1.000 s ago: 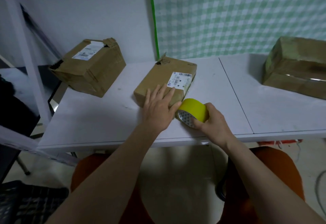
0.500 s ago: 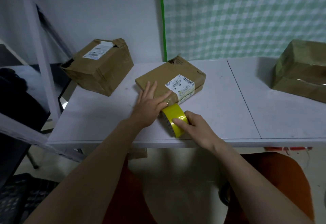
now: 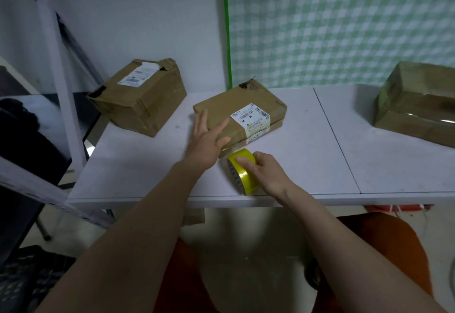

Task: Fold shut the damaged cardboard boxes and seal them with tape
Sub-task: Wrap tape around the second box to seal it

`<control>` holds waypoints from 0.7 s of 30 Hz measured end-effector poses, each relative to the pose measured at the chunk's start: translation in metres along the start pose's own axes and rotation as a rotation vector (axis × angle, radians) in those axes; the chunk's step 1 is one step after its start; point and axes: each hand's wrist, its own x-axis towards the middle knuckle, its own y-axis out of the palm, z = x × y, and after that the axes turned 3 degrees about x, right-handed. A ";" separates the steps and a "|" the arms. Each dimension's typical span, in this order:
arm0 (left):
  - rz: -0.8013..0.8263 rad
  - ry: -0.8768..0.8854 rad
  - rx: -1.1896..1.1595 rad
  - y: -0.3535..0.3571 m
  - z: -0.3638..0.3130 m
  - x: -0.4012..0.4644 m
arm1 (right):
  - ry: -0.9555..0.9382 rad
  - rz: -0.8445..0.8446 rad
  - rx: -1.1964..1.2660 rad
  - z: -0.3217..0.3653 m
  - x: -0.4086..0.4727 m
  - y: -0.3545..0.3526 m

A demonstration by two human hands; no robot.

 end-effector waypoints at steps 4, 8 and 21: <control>-0.098 -0.352 -0.179 0.004 -0.011 -0.006 | -0.001 -0.052 -0.038 -0.001 0.001 0.004; -0.061 -0.476 -0.636 0.018 -0.023 -0.015 | -0.008 -0.057 -0.059 -0.005 -0.002 0.001; 0.078 -0.389 -0.892 0.041 -0.041 -0.020 | 0.103 -0.201 0.096 -0.020 -0.006 -0.035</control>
